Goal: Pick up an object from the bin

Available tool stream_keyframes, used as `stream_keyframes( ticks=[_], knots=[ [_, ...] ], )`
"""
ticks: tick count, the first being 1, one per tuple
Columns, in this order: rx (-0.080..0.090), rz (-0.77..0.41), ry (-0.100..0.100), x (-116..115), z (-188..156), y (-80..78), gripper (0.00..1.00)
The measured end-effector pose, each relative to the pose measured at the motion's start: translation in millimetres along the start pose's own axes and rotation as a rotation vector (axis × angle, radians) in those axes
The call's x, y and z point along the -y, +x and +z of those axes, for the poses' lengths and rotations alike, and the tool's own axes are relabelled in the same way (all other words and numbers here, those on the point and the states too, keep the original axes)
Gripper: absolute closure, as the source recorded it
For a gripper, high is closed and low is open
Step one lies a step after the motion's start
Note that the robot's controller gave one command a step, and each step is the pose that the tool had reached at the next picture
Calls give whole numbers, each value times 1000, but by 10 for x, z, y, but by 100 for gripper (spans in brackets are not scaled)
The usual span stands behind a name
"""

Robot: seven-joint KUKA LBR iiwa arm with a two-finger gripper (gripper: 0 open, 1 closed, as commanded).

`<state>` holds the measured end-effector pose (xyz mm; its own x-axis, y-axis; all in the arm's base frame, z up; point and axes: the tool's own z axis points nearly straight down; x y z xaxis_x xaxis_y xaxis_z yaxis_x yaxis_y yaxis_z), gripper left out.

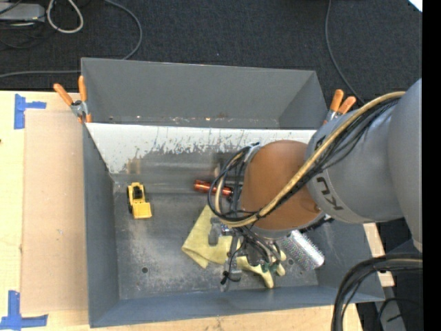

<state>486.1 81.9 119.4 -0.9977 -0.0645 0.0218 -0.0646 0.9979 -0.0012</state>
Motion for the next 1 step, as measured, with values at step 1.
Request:
stream_keyframes(
  ticks=[1],
  knots=[
    [23, -184, -3, -121, 229, -476, 0]
  ],
)
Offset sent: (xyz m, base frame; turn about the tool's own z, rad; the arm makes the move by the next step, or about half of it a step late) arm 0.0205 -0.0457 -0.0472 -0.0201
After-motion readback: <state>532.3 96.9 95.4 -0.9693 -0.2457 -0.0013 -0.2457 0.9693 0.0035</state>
